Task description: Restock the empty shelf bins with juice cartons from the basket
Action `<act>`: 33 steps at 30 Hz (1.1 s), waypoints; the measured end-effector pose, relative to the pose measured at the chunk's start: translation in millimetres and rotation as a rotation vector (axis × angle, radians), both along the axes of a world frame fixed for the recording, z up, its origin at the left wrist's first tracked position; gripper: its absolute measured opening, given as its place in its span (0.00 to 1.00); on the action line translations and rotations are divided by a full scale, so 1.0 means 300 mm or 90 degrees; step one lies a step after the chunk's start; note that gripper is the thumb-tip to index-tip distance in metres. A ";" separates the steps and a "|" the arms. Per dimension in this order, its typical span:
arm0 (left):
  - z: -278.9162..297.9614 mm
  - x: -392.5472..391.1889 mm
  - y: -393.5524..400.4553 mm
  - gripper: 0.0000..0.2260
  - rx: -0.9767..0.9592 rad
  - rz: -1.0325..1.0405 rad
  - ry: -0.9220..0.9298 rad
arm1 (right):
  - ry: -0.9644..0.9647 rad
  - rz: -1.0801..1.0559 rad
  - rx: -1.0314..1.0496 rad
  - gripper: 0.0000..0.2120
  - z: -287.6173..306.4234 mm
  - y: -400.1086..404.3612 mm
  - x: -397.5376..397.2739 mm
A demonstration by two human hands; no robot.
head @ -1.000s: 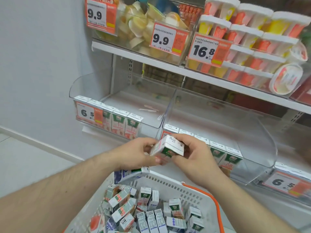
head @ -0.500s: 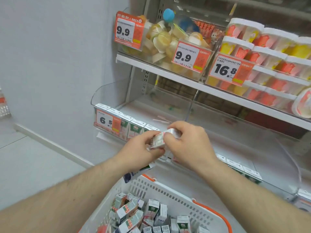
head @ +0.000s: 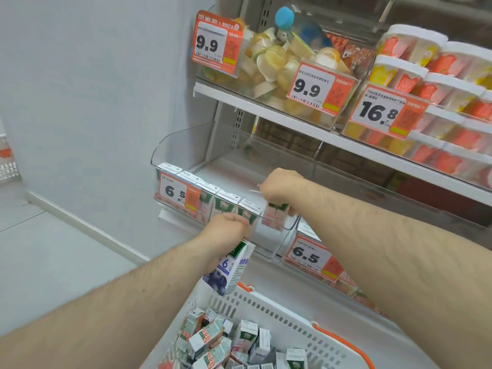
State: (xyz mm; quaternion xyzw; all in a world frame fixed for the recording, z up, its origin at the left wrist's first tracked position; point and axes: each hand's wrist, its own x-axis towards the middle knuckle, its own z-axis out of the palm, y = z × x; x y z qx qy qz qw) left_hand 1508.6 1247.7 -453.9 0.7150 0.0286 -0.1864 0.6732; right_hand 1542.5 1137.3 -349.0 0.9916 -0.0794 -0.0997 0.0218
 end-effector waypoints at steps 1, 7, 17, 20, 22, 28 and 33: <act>-0.001 0.001 -0.006 0.10 0.012 -0.006 -0.004 | 0.044 0.003 0.012 0.15 -0.008 0.008 0.004; 0.006 0.001 -0.024 0.09 0.025 -0.029 -0.003 | 0.126 -0.073 0.152 0.14 -0.058 0.015 0.047; 0.001 0.004 -0.019 0.09 0.016 -0.026 0.008 | 0.256 -0.116 0.174 0.31 -0.030 0.026 0.042; -0.001 0.002 -0.020 0.09 0.012 -0.026 0.013 | 0.245 -0.079 0.173 0.31 -0.033 0.023 0.040; -0.001 0.001 -0.022 0.08 0.007 -0.028 0.021 | 0.240 -0.090 0.197 0.32 -0.052 0.013 0.047; 0.014 -0.005 -0.028 0.09 -0.009 -0.025 0.034 | 0.255 -0.074 0.241 0.32 -0.086 -0.002 0.060; 0.022 -0.025 -0.048 0.06 -0.066 -0.007 0.039 | 0.092 -0.019 0.228 0.32 -0.059 -0.009 0.043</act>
